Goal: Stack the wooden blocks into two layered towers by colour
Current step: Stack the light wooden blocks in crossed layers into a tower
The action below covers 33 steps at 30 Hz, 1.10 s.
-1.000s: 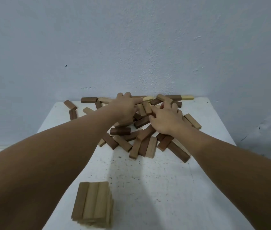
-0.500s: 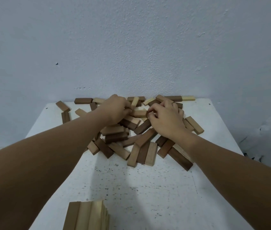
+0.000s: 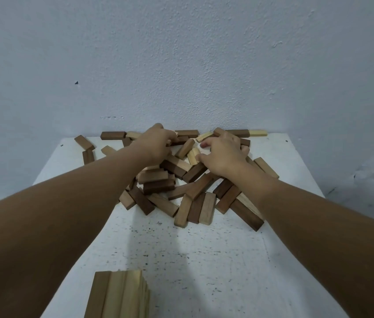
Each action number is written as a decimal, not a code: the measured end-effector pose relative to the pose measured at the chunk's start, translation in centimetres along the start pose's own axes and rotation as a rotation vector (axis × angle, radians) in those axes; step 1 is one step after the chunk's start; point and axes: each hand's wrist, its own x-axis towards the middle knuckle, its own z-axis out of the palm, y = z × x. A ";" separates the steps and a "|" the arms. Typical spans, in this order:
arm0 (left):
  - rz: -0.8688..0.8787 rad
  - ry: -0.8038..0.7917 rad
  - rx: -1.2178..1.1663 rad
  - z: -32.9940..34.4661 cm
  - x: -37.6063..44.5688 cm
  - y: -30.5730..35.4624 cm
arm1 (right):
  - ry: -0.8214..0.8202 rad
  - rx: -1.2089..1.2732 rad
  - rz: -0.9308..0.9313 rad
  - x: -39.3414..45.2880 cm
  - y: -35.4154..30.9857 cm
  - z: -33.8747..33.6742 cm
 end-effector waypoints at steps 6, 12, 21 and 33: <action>-0.026 0.129 -0.104 0.2 -0.9 -0.8 | -0.137 -0.035 -0.032 0.7 -0.2 -0.4; -0.032 0.137 -0.195 0.6 -1.3 -1.1 | -0.018 0.187 -0.110 1.1 0.4 0.4; -0.036 0.114 -0.226 0.9 -1.0 -1.8 | 0.017 -0.098 -0.080 3.5 0.1 0.3; -0.023 0.133 -0.302 1.0 -1.0 -1.9 | 0.107 -0.176 -0.168 3.0 -0.1 0.4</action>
